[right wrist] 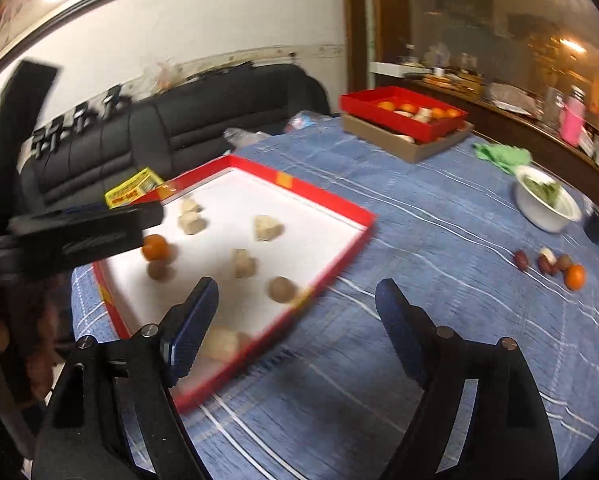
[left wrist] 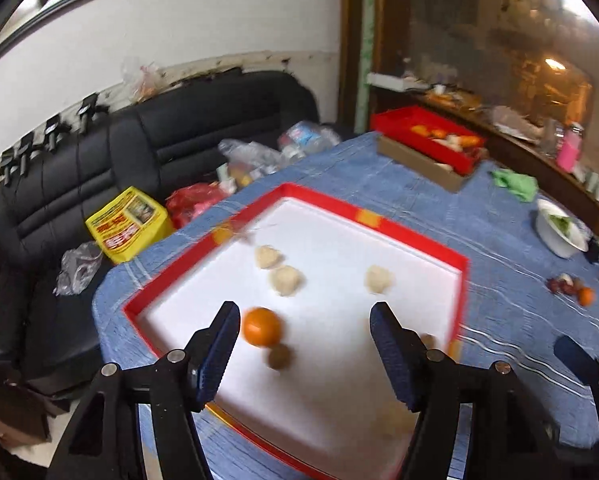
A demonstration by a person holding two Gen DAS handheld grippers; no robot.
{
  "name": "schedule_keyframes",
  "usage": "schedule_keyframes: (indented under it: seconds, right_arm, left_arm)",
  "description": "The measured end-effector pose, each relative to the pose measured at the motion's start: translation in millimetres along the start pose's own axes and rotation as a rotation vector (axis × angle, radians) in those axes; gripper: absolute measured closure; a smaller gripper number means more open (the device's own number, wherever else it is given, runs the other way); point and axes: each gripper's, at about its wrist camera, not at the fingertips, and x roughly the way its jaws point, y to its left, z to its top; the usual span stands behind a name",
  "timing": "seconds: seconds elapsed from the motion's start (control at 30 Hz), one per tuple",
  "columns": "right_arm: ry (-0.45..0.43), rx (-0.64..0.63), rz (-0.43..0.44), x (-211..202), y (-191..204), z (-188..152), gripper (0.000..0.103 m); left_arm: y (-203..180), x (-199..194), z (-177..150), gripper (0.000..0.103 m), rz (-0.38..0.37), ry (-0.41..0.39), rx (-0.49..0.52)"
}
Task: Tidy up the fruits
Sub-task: 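Grasp the mandarin orange with the right tool while the left tool grasps a red date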
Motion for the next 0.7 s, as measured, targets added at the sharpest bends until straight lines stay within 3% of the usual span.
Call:
schedule_keyframes:
  seconds: [0.27, 0.5, 0.7]
  right_arm:
    - [0.029, 0.166, -0.124, -24, -90, -28, 0.021]
    - [0.042, 0.27, -0.251, -40, -171, -51, 0.021]
    - [0.044, 0.352, -0.345, -39, -246, -45, 0.022]
  left_arm:
    - [-92, -8, -38, 0.037, -0.192, 0.037, 0.189]
    - [-161, -1, -51, 0.037, -0.267, 0.053, 0.3]
    - [-210, 21, -45, 0.037, -0.33, 0.094, 0.338]
